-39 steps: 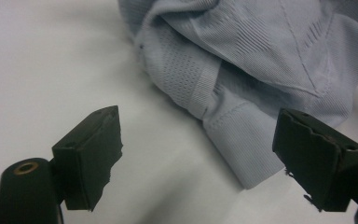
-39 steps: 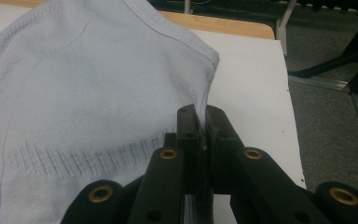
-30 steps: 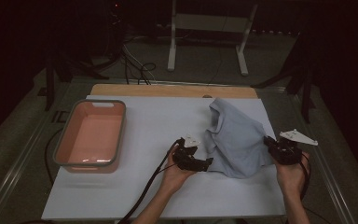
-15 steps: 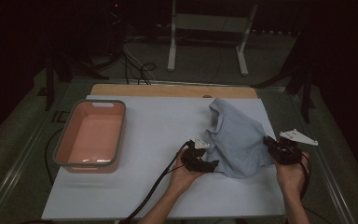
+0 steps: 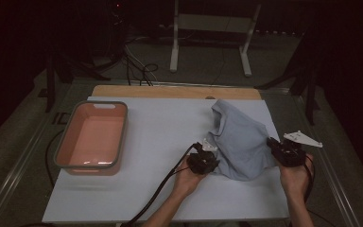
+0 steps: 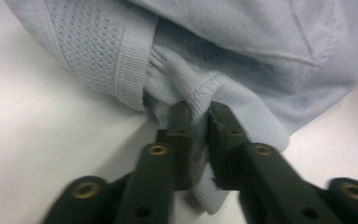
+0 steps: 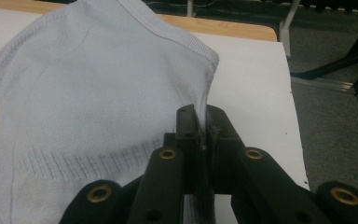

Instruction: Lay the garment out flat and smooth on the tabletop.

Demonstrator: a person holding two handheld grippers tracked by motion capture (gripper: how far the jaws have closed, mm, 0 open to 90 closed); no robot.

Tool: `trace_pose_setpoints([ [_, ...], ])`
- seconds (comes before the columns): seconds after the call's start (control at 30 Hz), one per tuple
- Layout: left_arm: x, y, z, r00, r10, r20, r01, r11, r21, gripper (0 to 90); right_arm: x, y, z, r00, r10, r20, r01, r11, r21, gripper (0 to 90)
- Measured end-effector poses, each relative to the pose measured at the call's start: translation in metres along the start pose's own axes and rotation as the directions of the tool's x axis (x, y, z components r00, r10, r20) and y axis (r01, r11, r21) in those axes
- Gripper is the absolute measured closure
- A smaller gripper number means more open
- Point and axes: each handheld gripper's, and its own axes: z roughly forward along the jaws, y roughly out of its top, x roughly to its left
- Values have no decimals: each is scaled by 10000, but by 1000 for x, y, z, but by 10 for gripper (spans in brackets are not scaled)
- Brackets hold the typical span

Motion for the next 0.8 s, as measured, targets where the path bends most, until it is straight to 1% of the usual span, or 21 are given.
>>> trace_pose_setpoints([
  [0.13,1,2,-10,9999,114,-14,-114,9997,-222,870,0,0,0,10000,5,-47,-5,10000,-13,853],
  [0.27,3,5,-26,9999,79,-129,-88,9976,-686,872,0,0,-1,10000,-2,-41,2,10000,-8,849],
  [0.3,3,5,-26,9999,79,-129,-88,9976,-686,872,0,0,-1,10000,-2,-41,2,10000,-8,849],
  [0.33,6,7,-35,9996,84,-281,-108,9959,-896,872,0,0,0,10000,-9,-71,9,10000,3,848],
  [0.37,8,8,-41,9994,-7,-352,-30,9947,-1029,872,0,0,0,10000,-8,-77,8,10000,4,848],
  [0.4,8,8,-41,9994,-7,-352,-30,9947,-1029,873,0,0,0,10000,-8,-77,8,10000,4,848],
  [0.43,12,8,-48,9988,-102,-485,44,9929,-1191,873,1,0,0,9999,-25,-118,24,10000,-4,848],
  [0.47,12,8,-48,9988,-102,-485,44,9929,-1191,873,1,0,0,9999,-25,-118,24,10000,-4,848],
  [0.5,16,9,-58,9977,-200,-648,107,9901,-1403,873,5,-1,2,9999,-79,-139,81,9999,82,848],
  [0.53,18,9,-63,9972,-260,-703,151,9883,-1515,873,6,-1,3,9997,-122,-207,124,9999,108,848],
  [0.57,18,9,-63,9972,-260,-703,151,9883,-1515,874,6,-1,3,9997,-122,-207,124,9999,108,848],
  [0.6,21,9,-72,9964,-336,-780,198,9848,-1723,874,7,-1,3,9995,-210,-244,213,9997,128,849],
  [0.7,25,9,-85,9943,-378,-993,177,9805,-1958,874,14,-2,7,9985,-360,-404,370,9991,227,847],
  [0.8,31,9,-101,9907,-541,-1249,230,9710,-2378,874,19,-2,8,9971,-518,-560,530,9984,207,849],
])
